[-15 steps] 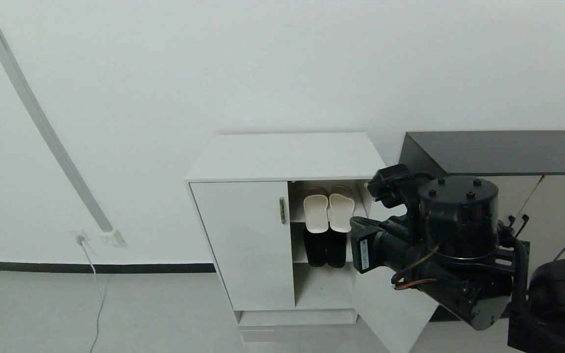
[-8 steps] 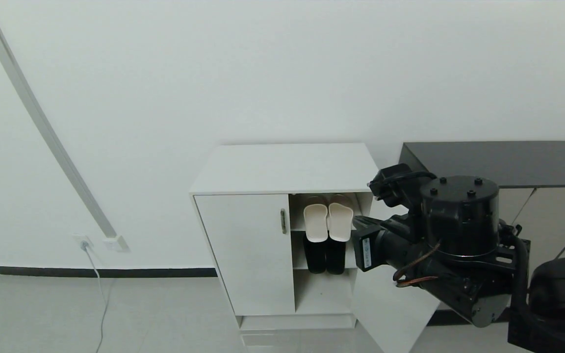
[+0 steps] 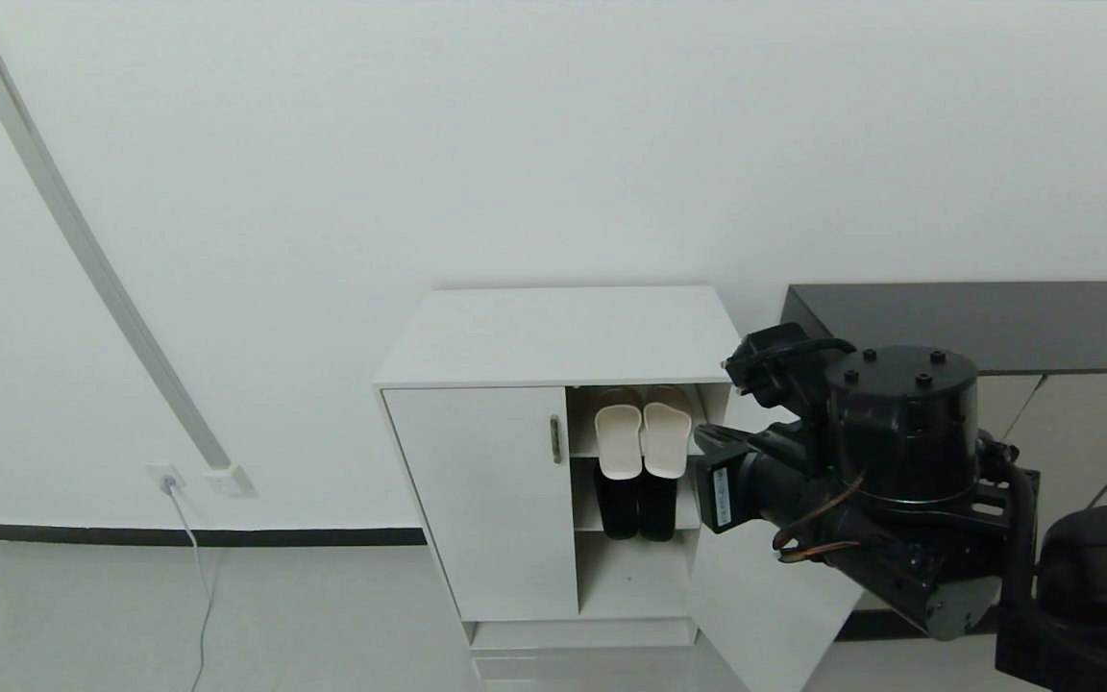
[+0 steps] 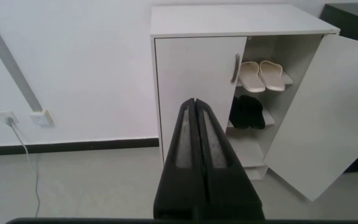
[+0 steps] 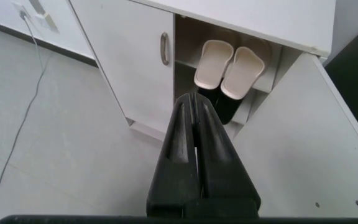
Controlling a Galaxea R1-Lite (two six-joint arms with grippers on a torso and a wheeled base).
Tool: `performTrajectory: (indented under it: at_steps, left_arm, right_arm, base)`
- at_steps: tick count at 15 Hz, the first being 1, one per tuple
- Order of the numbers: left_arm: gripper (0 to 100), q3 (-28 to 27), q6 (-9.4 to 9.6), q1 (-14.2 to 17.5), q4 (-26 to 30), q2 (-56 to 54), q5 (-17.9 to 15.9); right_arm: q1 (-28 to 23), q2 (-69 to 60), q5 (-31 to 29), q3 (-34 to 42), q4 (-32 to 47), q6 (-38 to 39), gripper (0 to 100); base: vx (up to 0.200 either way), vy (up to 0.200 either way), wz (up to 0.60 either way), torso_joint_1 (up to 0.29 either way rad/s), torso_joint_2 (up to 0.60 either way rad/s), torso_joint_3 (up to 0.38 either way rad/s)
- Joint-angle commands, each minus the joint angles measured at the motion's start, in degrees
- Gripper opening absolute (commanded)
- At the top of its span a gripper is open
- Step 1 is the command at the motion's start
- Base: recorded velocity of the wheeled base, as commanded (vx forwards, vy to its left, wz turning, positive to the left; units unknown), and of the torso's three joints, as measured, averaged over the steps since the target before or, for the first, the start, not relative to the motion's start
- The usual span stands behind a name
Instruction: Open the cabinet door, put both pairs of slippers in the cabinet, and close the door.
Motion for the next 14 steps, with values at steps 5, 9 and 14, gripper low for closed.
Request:
performTrajectory:
  at_steps: [5,9,14]
  left_arm:
    - [0,0.00,-0.01,0.01,0.00,0.05,-0.01]
    - [0,0.00,-0.01,0.01,0.00,0.05,-0.01]
    - [0,0.00,-0.01,0.01,0.00,0.05,-0.01]
  right_arm:
    - [0.07,0.01,0.08,0.21,-0.03,-0.14,0]
    - [-0.45,0.09,0.08,0.21,-0.03,-0.14,0]
    - [-1.33,0.18,0.08,0.21,-0.12,-0.84,0]
  base:
    - [0.000,0.000,-0.24,0.002,0.00,0.002]
    - [0.000,0.000,-0.60,0.006,0.00,0.001]
    - [0.000,0.000,0.00,0.000,0.00,0.000]
